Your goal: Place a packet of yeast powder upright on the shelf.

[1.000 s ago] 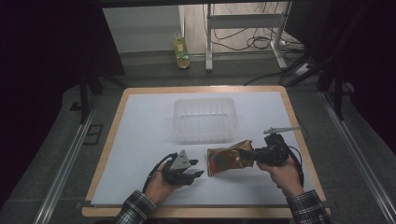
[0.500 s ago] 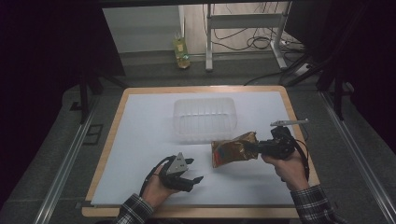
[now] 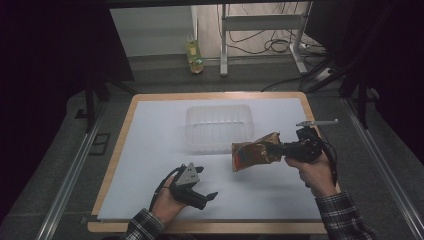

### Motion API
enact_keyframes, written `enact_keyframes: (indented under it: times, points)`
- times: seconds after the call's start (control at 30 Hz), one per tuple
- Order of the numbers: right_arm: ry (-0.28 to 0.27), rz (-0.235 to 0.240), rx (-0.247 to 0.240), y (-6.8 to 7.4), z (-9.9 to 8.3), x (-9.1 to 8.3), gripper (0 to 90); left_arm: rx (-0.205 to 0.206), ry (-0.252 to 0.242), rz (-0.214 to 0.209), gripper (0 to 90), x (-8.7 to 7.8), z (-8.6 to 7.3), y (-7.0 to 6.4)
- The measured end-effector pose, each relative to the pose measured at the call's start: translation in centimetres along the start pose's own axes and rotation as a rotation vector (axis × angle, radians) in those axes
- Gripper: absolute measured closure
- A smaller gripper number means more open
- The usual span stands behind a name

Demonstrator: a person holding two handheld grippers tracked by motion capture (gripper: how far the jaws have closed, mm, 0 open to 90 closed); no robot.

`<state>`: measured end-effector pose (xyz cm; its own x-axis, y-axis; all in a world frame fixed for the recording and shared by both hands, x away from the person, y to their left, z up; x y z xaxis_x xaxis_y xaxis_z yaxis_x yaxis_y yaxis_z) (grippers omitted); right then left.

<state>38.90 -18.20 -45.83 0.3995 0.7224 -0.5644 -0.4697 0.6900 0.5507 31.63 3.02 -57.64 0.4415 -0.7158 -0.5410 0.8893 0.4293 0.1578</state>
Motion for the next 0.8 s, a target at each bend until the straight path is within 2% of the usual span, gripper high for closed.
enact_keyframes:
  times: [0.23, 0.8]
  points:
    - [-0.005, -0.014, 0.012, -0.2, 1.5, -0.6, 75.7, 0.0, -0.008, 0.005, 1.9, 0.1, 0.1, 0.1]
    - [-0.045, -0.098, 0.009, -1.1, 6.5, -1.4, 75.9, 0.026, -0.008, 0.011, 1.2, 0.2, 0.2, -0.1]
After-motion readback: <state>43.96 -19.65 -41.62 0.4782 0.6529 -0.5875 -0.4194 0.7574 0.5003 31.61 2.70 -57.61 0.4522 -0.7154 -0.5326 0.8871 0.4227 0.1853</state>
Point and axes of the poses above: each handheld gripper's, and its own axes: x roughly forward along the jaws, z roughly out of its top, y roughly to its left, the point moved 10 cm from there along x, roughly forward along the jaws, and after that the axes turned 11 degrees about x, right-handed, at the moved point
